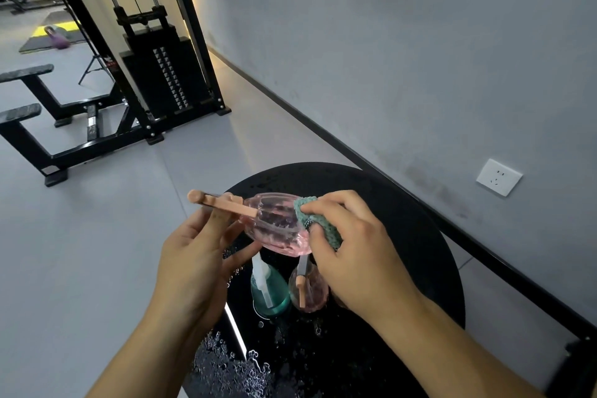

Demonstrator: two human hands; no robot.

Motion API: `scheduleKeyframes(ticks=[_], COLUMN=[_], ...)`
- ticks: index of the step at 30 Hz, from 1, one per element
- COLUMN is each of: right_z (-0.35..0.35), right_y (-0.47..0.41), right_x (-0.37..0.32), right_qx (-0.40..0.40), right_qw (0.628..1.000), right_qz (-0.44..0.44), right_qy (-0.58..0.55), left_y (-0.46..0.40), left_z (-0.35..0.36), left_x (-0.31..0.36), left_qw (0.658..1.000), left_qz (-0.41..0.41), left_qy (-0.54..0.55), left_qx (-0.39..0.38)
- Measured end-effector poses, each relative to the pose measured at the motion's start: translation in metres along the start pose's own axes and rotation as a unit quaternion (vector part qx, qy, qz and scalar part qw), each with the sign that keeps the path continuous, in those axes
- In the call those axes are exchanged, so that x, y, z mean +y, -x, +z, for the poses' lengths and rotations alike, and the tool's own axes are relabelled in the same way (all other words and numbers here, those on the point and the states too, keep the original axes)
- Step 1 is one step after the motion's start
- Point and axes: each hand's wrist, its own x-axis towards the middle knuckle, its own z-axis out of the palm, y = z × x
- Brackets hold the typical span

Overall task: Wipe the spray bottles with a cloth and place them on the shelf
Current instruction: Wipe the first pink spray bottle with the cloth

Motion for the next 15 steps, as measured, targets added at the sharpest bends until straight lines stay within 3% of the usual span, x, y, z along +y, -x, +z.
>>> scheduleKeyframes(ticks=[5,11,15], right_z=[0.0030,-0.0018,0.0009], right_y=[0.0004,-0.0013,0.0003], right_x=[-0.0030,0.0019,-0.0032], right_qx=[-0.030,-0.001,-0.025], right_qw=[0.999,1.000,1.000], right_qz=[-0.032,0.019,-0.014], right_qy=[0.014,-0.005,-0.005], left_y=[0.0061,0.0011,0.0067], left_z=[0.0058,0.0017,0.0078], left_x=[-0.0040,0.0003,-0.0036], left_qw=[1.000,1.000,1.000], left_qz=[0.000,0.001,0.001], left_qy=[-0.028,-0.007,-0.026], left_qx=[-0.009,0.004,-0.006])
